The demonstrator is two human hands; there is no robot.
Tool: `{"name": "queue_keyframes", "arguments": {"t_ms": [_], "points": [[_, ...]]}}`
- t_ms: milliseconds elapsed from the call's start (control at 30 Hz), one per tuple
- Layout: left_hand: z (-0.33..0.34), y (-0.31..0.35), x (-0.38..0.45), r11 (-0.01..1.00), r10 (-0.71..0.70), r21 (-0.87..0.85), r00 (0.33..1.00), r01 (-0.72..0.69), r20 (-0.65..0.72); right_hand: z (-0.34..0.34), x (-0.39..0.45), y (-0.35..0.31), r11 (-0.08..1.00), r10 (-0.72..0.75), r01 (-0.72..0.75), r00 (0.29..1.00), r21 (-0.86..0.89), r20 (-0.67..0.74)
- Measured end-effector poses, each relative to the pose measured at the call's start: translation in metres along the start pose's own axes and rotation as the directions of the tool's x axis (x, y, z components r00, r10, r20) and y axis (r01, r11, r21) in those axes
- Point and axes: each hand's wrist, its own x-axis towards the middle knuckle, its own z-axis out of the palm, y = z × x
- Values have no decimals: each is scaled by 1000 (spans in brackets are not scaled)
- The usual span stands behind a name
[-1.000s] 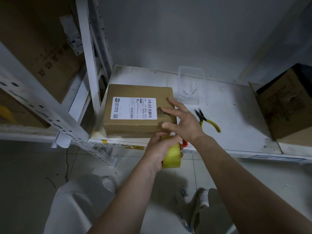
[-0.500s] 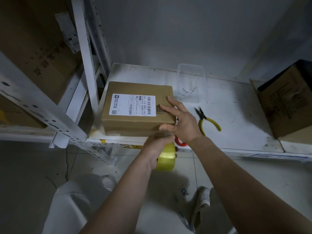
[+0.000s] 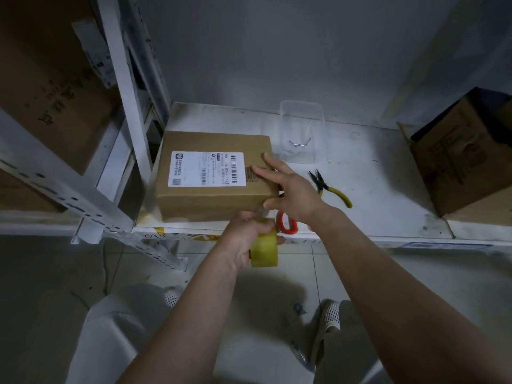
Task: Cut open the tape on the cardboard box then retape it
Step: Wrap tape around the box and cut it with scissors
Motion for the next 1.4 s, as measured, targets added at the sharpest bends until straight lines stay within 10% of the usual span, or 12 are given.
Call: {"name": "queue_keyframes", "arguments": {"t_ms": [100, 167, 267, 400, 767, 967, 1100, 1400], "points": [[-3, 3, -5, 1000, -2, -5, 1000, 2, -24, -9, -2, -2, 959, 38, -43, 999, 281, 23], [-2, 2, -6, 1000, -5, -8, 999, 5, -37, -12, -13, 10, 866, 259, -137, 946, 481, -197], [-3, 2, -5, 1000, -13, -9, 1000, 13, -23, -4, -26, 36, 851, 494, -519, 738, 82, -461], [-5, -1, 0, 1000, -10, -5, 999, 10, -41, 19, -26, 39, 630, 649, -725, 688, -279, -324], [-13, 0, -1, 1000, 16, 19, 997, -15, -75, 11, -26, 27, 645, 693, -762, 618, -63, -371], [-14, 1, -5, 999, 17, 34, 996, -14, -83, -14, -49, 26, 656, 521, -275, 839, 703, -158], [-15, 0, -6, 998, 30, 66, 992, -22, -119, -34, -75, 35, 654, 358, -377, 918, 656, 171], [-16, 3, -11, 995, 41, 97, 990, -29, -131, -52, -81, 32, 798, 497, -593, 750, 111, 437]]}}
